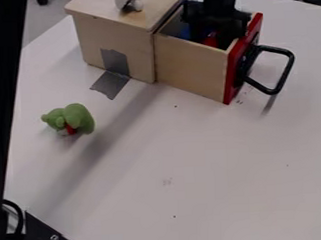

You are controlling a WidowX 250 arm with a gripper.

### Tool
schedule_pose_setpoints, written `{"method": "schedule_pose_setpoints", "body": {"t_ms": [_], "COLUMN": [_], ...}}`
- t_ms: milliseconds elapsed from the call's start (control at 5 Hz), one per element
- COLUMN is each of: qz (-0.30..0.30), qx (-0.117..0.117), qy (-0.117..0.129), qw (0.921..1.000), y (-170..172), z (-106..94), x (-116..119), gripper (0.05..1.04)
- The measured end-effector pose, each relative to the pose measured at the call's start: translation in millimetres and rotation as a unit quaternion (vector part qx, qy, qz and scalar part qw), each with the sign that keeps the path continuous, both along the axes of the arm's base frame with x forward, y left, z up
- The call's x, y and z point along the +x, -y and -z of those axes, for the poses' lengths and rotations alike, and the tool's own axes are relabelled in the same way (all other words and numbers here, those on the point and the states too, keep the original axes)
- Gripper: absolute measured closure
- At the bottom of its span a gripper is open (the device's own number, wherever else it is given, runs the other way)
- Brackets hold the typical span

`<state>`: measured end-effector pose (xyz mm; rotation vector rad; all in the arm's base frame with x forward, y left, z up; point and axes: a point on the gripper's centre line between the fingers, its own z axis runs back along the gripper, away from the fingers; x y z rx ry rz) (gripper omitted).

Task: Put the red brush on the table

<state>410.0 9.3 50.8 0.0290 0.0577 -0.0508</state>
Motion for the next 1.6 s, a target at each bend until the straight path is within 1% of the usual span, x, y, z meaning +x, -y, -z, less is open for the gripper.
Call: {"method": "schedule_pose_setpoints", "body": {"t_ms": [200,400,600,800,1000,1200,1400,1600], "qz": [-0.002,-0.001,0.0,0.016,0.038,0.055,0.065,0.062], "qx": [0.012,0.012,0.011,0.009,0.013,0.017,0.032,0.042], "qy": [0.039,0.097,0.114,0.105,0.076,0.068,0.083,0.063], "qw": [0.9992,0.9952,0.9934,0.9943,0.9963,0.996,0.9939,0.9952], "y": [1,7,8,15,20,20,17,13], "z": [-28.0,-75.1,-92.2,-101.4,-94.8,-90.9,-91.7,-81.8], "x": [5,8,5,-16,-45,-77,-99,-116], "gripper": [0.528,0.528,0.528,0.528,0.528,0.528,0.528,0.528]}}
